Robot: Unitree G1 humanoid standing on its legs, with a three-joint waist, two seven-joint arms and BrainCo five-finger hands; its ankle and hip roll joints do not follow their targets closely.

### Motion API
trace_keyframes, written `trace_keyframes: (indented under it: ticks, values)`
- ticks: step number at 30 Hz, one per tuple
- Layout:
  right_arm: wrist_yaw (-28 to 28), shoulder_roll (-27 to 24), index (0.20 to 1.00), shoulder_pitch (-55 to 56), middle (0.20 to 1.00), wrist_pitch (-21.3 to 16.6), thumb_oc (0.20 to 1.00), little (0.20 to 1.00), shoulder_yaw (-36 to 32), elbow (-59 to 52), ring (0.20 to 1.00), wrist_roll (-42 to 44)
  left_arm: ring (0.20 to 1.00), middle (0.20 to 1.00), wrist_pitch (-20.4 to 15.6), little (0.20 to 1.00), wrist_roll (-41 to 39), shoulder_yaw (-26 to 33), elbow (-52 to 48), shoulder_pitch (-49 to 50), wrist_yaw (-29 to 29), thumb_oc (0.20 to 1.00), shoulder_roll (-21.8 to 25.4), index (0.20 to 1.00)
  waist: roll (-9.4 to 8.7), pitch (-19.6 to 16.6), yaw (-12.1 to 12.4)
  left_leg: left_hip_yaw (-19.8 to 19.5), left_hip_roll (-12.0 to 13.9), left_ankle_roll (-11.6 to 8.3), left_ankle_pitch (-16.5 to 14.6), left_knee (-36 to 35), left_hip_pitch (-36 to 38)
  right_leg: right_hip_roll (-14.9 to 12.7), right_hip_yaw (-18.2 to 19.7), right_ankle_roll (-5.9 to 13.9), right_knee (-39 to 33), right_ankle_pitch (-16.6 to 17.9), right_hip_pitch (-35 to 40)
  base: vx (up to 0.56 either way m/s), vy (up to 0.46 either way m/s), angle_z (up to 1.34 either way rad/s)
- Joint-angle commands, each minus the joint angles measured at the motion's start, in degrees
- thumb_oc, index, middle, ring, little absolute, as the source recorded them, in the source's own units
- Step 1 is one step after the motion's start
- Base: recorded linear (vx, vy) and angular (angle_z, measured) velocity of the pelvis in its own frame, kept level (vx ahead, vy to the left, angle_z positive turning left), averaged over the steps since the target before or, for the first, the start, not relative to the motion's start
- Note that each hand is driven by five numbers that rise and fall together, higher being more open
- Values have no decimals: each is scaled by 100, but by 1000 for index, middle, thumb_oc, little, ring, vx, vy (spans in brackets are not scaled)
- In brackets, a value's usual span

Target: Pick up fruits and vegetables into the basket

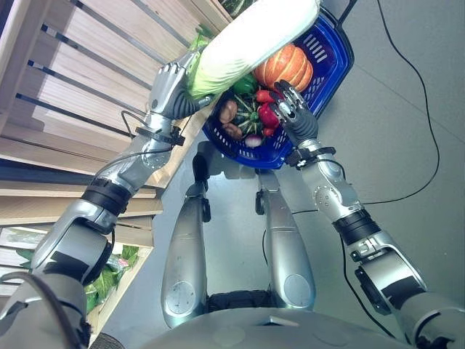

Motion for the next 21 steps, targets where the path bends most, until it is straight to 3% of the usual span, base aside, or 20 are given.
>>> trace_keyframes:
  ticks: [1,7,21]
  values:
    - [167,-148,1000,-87,1000,-145,1000,1000,83,-809,1000,169,200,200,-524,200,34,7,-780,-240,-90,200,31,200,250,-4,23,-168,-111,-85,449,-705,149,132,-420,225,534,-696,398,0,0,0]
    - [177,-93,1000,-152,1000,-180,1000,1000,144,-940,1000,227,200,200,-555,200,-84,-226,-933,-282,-580,200,-32,200,229,-4,28,-156,-101,-83,444,-715,149,131,-420,248,522,-677,393,0,0,0]
    - [450,-96,1000,-245,1000,-323,1000,1000,126,-1157,1000,552,200,200,-195,200,-473,-542,-1048,-403,-1530,200,-54,200,193,-4,22,-169,-108,-75,430,-726,129,145,-424,293,522,-651,352,0,0,0]
